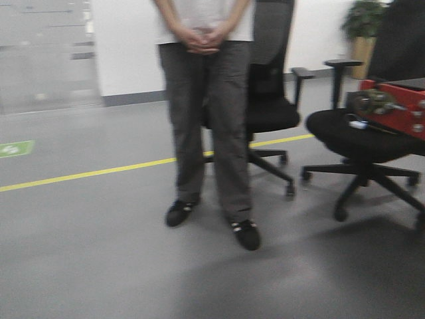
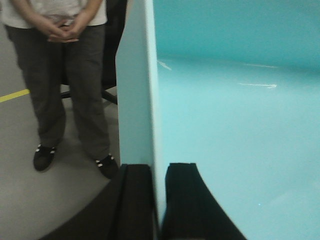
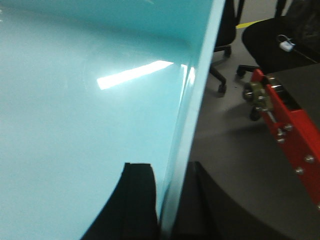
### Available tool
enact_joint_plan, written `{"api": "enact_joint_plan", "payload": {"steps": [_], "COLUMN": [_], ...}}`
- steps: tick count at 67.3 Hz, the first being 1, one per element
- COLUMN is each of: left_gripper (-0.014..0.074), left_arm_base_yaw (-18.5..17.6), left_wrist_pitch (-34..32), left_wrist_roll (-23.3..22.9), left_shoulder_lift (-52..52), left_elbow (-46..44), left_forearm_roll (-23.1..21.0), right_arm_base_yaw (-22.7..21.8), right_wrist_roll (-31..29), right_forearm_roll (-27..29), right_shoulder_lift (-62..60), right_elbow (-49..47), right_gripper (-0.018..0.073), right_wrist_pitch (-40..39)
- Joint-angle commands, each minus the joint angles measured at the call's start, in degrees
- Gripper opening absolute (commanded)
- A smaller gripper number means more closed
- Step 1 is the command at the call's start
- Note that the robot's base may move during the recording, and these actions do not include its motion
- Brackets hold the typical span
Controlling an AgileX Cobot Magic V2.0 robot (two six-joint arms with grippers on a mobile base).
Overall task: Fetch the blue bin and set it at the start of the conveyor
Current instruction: 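Hold the bin with both grippers while the base drives to the red table, then carry the bin over the grey felt tabletop with both grippers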
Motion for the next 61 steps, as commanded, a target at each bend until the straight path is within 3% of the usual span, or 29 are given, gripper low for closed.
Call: {"api": "enact_joint_plan", "payload": {"steps": [1, 61], "left_gripper": [-0.0111, -0.0111], "left_arm_base_yaw": [-0.45, -0.45], "left_wrist_pitch": [-4.13, -4.13], "left_wrist_roll": [-0.56, -0.56], "left_shoulder_lift": [-0.76, -0.76], "left_elbow": [-0.90, -0.90], "left_forearm_roll": [-2.68, -2.68], "right_arm_base_yaw": [0.20, 0.20], "right_wrist_roll": [-1.34, -1.34], "right_forearm_roll": [0.85, 0.85], "right_shoulder_lift": [-0.26, -0.28], "right_elbow": [-0.45, -0.45], "right_gripper": [-0.0151, -0.0151], "right_wrist_pitch": [-2.67, -2.91]}}
